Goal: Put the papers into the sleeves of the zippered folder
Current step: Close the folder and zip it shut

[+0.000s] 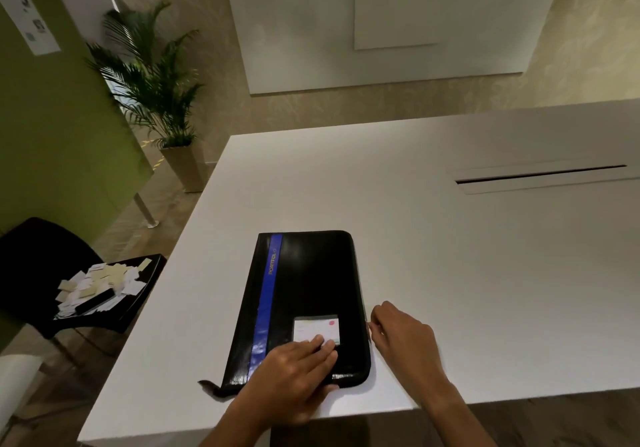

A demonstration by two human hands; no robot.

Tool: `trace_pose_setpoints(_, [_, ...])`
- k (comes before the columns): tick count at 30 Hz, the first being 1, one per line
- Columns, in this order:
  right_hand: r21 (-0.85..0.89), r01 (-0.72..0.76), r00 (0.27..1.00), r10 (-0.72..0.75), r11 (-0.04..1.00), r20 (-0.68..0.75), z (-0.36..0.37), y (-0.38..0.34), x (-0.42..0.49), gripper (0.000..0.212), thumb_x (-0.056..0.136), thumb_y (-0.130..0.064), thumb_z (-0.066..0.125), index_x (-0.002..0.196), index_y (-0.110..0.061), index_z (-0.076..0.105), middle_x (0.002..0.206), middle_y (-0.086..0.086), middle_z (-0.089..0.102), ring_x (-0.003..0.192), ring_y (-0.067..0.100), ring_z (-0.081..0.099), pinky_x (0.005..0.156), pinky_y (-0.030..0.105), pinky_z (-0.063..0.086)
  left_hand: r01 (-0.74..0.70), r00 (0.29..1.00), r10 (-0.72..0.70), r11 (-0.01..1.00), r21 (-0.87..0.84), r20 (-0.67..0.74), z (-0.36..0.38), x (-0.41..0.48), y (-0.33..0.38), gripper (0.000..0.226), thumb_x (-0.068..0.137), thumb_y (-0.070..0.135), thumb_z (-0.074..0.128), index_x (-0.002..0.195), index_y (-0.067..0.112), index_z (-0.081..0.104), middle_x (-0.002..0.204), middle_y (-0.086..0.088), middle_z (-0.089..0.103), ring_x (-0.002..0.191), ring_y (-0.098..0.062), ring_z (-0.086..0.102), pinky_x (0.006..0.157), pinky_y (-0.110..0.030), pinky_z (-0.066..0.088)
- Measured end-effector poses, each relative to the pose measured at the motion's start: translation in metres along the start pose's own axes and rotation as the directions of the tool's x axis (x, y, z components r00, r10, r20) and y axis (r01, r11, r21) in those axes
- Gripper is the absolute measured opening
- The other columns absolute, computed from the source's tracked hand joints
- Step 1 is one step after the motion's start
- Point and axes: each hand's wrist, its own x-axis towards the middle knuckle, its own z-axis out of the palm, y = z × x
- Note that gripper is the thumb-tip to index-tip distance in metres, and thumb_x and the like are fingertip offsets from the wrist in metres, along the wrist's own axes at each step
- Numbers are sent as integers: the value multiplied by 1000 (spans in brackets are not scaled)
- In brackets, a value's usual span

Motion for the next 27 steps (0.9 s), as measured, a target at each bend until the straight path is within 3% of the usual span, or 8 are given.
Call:
trace_pose_setpoints(5, [38,85,992,-88,996,91,5,19,19,15,109,-37,60,95,-32,57,89,-12,57,72,11,56,62,29,51,58,998,-61,974,-219,-6,1,15,-24,30,105,52,63,117,29,78,122,12,81,115,-10,76,87,-28,60])
trace_pose_setpoints(8, [41,105,985,-109,994,130,6,25,26,15,106,-39,61,93,-35,54,90,-14,56,74,8,55,61,26,48,242,962,-258,957,-159,-92,11,51,-54,23,106,40,59,119,30,75,120,10,80,120,-15,75,82,-31,59])
trace_pose_setpoints(10, [-10,141,982,-138,990,130,6,28,35,14,103,-36,65,92,-33,58,89,-13,57,73,8,57,56,29,49,433,897,-439,896,-102,-53,20,81,-79,40,105,42,59,138,21,72,141,0,74,140,-27,65,93,-42,63])
trace_pose_setpoints(11, [-31,152,980,-147,988,135,6,28,40,13,102,-35,67,92,-31,61,89,-12,58,74,9,59,55,30,49,517,856,-515,852,-82,47,25,95,-93,53,108,49,55,150,19,65,157,-4,63,153,-33,52,108,-50,57])
trace_pose_setpoints(13, [-56,162,977,-152,985,148,6,28,49,12,102,-36,66,92,-30,64,89,-11,60,75,11,63,54,31,48,630,753,-607,777,-11,255,37,111,-116,78,108,72,33,169,25,37,180,-3,26,168,-35,18,132,-61,27])
trace_pose_setpoints(14, [-58,159,978,-149,986,148,7,28,53,13,102,-37,64,92,-29,65,89,-11,60,75,11,63,55,31,48,642,726,-609,767,4,318,46,114,-123,86,104,81,22,173,30,26,183,0,11,170,-34,5,135,-63,14])
trace_pose_setpoints(16, [-56,150,981,-141,987,133,8,31,63,13,102,-35,66,91,-29,64,88,-11,60,75,12,62,54,32,49,608,748,-575,794,4,331,62,112,-127,92,100,87,12,173,33,21,184,2,6,171,-32,1,134,-67,4])
trace_pose_setpoints(27, [-58,235,968,-228,970,108,23,46,133,12,98,-33,67,87,-28,64,82,-10,61,69,12,59,51,31,43,576,797,-563,818,7,220,77,103,-127,85,105,83,21,169,31,36,180,1,28,168,-32,20,132,-70,15])
